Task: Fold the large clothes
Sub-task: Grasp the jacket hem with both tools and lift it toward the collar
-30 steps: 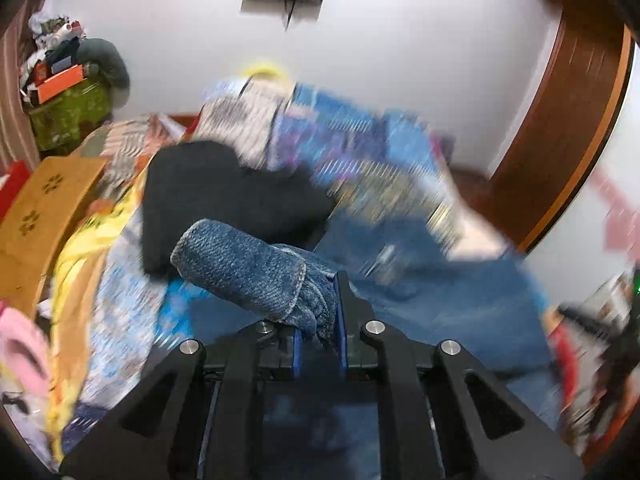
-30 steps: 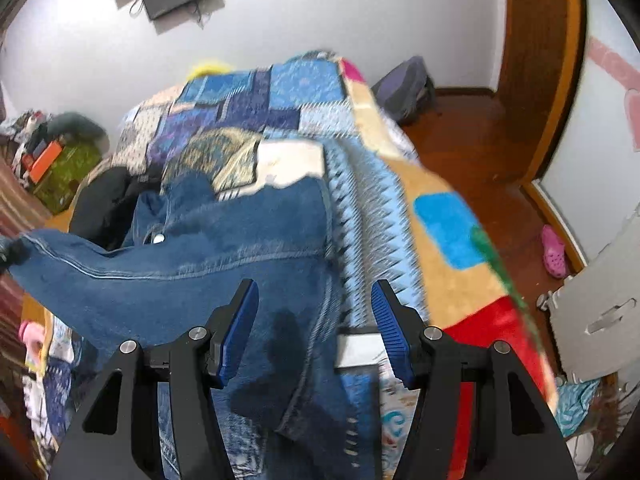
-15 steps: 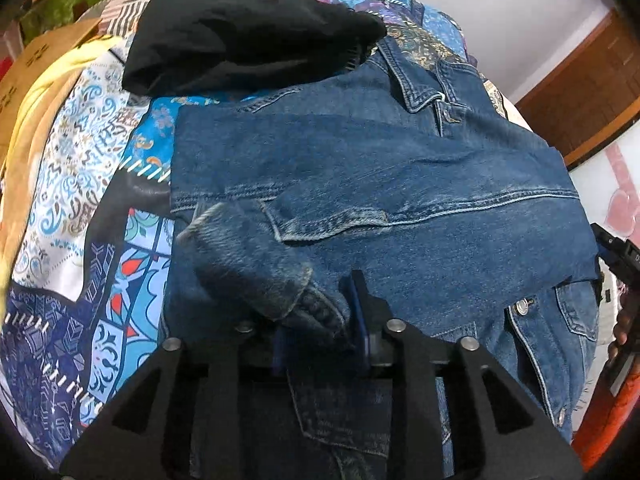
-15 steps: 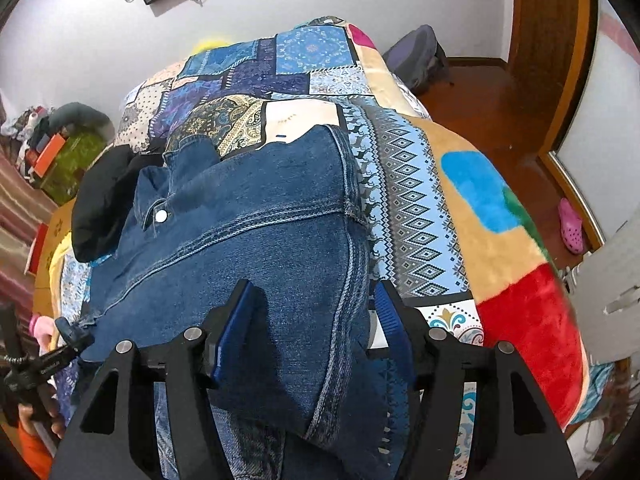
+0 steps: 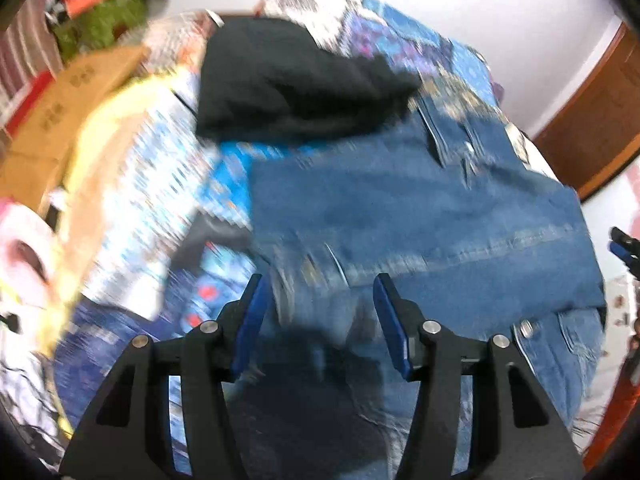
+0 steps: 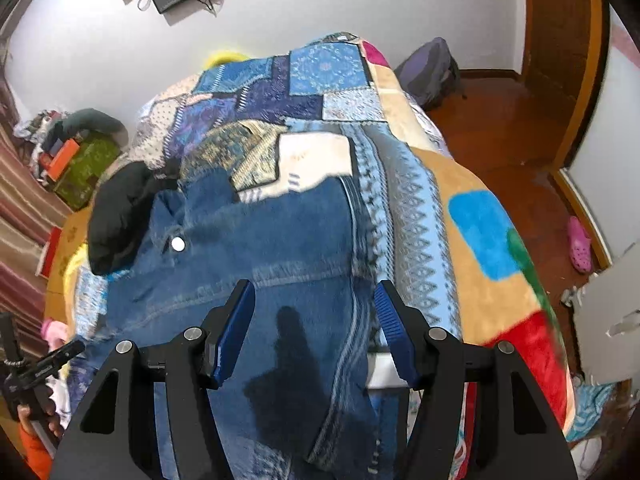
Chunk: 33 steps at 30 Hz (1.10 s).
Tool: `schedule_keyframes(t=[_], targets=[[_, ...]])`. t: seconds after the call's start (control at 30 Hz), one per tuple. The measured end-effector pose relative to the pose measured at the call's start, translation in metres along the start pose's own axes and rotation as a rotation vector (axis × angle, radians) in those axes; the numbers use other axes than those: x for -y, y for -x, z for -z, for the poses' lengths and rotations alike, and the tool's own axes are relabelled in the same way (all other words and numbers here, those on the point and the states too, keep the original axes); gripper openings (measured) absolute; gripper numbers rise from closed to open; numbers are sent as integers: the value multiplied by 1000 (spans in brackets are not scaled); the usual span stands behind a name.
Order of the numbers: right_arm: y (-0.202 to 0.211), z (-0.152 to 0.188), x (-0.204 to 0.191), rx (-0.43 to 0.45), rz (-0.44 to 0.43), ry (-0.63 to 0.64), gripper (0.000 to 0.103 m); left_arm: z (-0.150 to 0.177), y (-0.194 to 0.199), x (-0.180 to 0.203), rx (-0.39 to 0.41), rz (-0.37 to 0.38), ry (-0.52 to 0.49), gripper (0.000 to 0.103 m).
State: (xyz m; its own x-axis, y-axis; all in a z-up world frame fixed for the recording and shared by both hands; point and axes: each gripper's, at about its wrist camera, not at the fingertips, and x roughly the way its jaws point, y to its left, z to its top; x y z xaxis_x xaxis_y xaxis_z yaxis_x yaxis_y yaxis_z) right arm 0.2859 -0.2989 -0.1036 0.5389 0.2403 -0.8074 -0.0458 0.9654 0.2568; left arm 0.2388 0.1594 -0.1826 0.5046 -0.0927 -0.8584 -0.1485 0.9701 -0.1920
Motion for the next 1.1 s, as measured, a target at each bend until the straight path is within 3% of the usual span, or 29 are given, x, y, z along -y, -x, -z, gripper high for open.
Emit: schedule_keyframes(t=[0.1,0.2,0.53,0.7,1.1], targets=[[-3,-12,3,2,-9,-1,58,-16,8,-10,41,-15,13,54],[-13,-20,11,-13,-29,-23,58,-29,-1,-26,32,-2,56,54],[-72,-18,39,-204,-149,-136,58,-30,-85,-59,-170,173,197,54],[-78,-23,42,-219,-211,-142,58,-28,-123,-70,-225,117,225,54],[-115,-35,20,-232,-254,-73,61,-46,-141,-70,-168,215,262,54]])
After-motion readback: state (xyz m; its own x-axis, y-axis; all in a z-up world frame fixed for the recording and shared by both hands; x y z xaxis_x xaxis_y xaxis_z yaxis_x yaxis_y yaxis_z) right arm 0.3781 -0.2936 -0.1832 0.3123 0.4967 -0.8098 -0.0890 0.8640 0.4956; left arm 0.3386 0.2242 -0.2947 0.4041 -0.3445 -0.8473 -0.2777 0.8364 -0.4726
